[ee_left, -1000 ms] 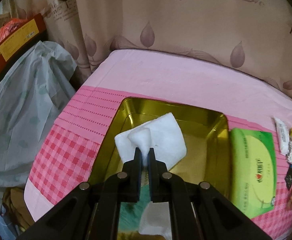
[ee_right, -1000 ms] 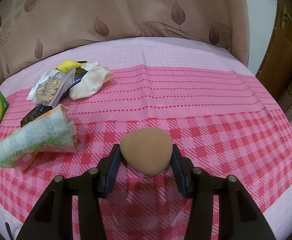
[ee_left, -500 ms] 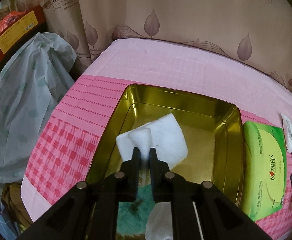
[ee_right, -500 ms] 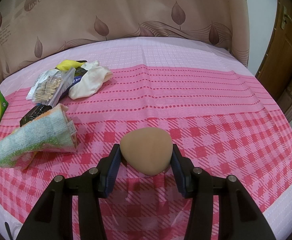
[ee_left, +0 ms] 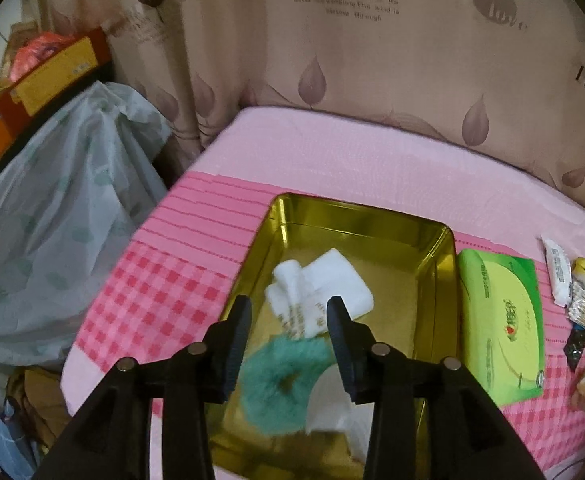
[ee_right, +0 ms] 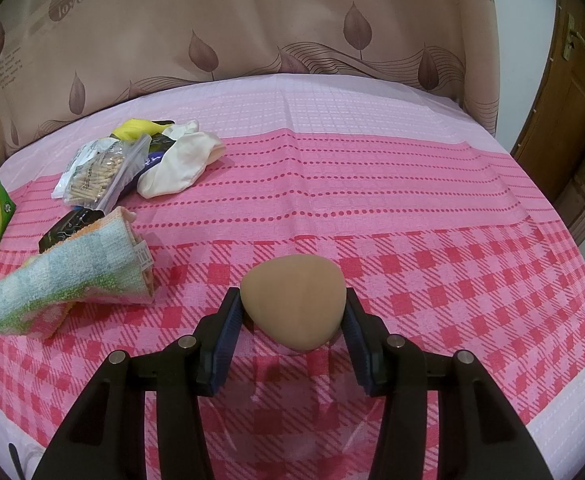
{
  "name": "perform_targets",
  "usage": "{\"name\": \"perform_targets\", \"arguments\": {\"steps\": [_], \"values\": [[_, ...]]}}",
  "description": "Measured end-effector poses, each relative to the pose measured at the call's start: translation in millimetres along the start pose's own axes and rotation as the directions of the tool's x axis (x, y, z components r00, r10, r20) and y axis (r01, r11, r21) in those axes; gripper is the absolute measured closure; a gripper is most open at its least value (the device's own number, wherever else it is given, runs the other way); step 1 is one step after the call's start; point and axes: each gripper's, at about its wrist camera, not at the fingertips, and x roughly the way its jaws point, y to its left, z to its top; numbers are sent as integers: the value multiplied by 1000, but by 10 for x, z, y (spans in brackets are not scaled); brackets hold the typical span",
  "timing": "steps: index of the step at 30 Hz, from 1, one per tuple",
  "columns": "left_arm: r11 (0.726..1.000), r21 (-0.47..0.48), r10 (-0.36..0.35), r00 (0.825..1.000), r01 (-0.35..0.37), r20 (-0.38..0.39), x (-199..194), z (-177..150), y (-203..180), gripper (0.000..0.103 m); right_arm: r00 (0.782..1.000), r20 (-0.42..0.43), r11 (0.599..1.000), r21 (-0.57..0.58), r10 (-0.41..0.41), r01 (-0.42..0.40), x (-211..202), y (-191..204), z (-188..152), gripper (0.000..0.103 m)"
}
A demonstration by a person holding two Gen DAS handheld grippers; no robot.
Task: Organize soft objects
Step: 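Lift the left tool up out of the tin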
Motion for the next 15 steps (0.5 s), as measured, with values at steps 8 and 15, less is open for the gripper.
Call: {"name": "perform_targets", "arguments": {"steps": [8,15], "values": [[989,-83,132,988,-125,77,-361,-387,339,58,1000,3,1000,-6,-10,10,-12,-34,-4,59],[956,-189,244,966,-224,91,-449,-655,687,55,1000,16,1000,6,-12,12,-73,-163,-10,60]]}}
